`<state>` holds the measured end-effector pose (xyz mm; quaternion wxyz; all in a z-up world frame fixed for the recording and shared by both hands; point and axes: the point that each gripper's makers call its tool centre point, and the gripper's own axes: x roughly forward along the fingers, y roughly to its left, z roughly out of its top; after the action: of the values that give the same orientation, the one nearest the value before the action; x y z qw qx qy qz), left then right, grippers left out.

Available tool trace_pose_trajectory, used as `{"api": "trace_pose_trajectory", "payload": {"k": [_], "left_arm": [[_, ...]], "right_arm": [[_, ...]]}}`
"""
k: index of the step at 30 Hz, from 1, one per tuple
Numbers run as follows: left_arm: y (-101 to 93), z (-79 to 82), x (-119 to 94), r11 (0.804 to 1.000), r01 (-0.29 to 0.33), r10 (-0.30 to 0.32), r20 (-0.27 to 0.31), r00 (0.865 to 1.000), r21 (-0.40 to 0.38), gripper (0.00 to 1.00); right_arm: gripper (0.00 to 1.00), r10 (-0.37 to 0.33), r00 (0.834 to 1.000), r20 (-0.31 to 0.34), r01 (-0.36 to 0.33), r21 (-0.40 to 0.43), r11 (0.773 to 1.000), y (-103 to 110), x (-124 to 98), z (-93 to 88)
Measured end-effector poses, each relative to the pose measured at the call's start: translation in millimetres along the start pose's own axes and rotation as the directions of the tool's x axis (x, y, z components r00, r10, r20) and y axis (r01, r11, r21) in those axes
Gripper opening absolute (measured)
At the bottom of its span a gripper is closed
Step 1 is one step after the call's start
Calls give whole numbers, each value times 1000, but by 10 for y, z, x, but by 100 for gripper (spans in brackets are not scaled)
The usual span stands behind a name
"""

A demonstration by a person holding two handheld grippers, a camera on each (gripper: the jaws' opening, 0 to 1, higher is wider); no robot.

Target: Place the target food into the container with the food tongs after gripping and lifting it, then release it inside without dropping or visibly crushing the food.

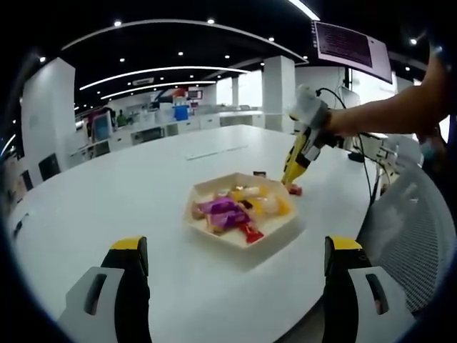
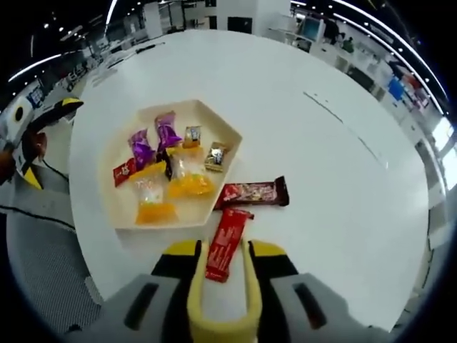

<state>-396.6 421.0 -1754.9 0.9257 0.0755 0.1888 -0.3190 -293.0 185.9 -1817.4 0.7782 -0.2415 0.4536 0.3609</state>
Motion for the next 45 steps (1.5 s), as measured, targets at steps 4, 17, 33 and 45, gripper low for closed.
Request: {"api": "trace_pose_trajectory", "payload": {"k": [4,17,33,45], "left_arm": [[-2,3,1,1000,0,0,0,1000,0,99],[-50,-19,21,1000,26,-26,-12,1000,18,100],[-62,-31,29,999,30,-30,-20,999,16,100],[-35,-24,25,1000,17,-17,-15,1000,18,100]], "right_arm": [[23,7,1000,14,-7,-15,1000,1,-6,5],[22,58,998,4,-57,-35,998,40,-40,-50],[21,36,999,27,-34,-65,997,-139,-267,104],[21,41,998,48,-36,-90,995,-142,-421,353]]}}
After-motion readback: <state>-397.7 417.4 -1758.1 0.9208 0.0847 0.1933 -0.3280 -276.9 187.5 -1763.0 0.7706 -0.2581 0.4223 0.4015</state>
